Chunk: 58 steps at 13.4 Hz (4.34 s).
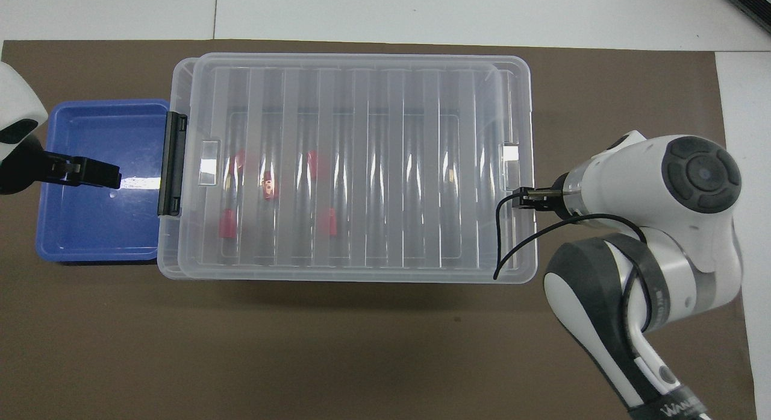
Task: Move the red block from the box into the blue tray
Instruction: 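Slide the clear lid away from the left arm with the right gripper, then reach the left gripper into the box to a red block, then lift the red block with the left gripper toward the blue tray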
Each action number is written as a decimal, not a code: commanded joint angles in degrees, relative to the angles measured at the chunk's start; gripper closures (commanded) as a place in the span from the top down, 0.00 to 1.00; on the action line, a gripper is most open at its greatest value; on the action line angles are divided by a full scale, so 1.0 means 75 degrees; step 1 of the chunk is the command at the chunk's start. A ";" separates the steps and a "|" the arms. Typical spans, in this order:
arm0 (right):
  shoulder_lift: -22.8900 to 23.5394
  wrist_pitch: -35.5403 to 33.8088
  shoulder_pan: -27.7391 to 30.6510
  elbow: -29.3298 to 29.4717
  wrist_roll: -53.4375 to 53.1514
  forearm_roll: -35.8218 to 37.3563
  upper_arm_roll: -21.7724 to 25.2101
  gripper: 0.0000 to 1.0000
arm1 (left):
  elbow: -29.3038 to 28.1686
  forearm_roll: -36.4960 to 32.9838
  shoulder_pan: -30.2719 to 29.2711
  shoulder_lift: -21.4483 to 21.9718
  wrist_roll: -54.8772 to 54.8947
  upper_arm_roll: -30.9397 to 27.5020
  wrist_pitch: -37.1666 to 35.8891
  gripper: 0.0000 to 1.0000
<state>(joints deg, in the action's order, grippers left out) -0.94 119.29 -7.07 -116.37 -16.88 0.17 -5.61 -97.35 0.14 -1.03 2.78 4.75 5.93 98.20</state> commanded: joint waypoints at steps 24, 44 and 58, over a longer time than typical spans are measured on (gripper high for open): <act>-0.0051 -0.0448 0.2701 0.0024 0.4770 0.0060 0.0009 0.72 | -0.0415 0.0298 0.1189 -0.0333 -0.4801 0.0018 0.1636 1.00; -0.0156 -0.0542 0.2572 0.0047 0.2391 0.0013 -0.0026 0.62 | -0.2149 -0.1308 0.2247 -0.2820 -0.5707 0.0041 0.4861 0.00; -0.0215 -0.0553 0.2537 0.0129 0.1746 -0.0069 -0.0049 0.00 | 0.2130 -0.0476 0.0049 -0.2399 -0.1028 -0.0077 -0.1766 0.00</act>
<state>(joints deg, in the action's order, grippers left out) -1.90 115.83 11.73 -115.30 -2.86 0.14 -5.62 -81.75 -4.72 4.74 -15.02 -13.56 5.19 83.69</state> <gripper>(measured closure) 0.828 0.656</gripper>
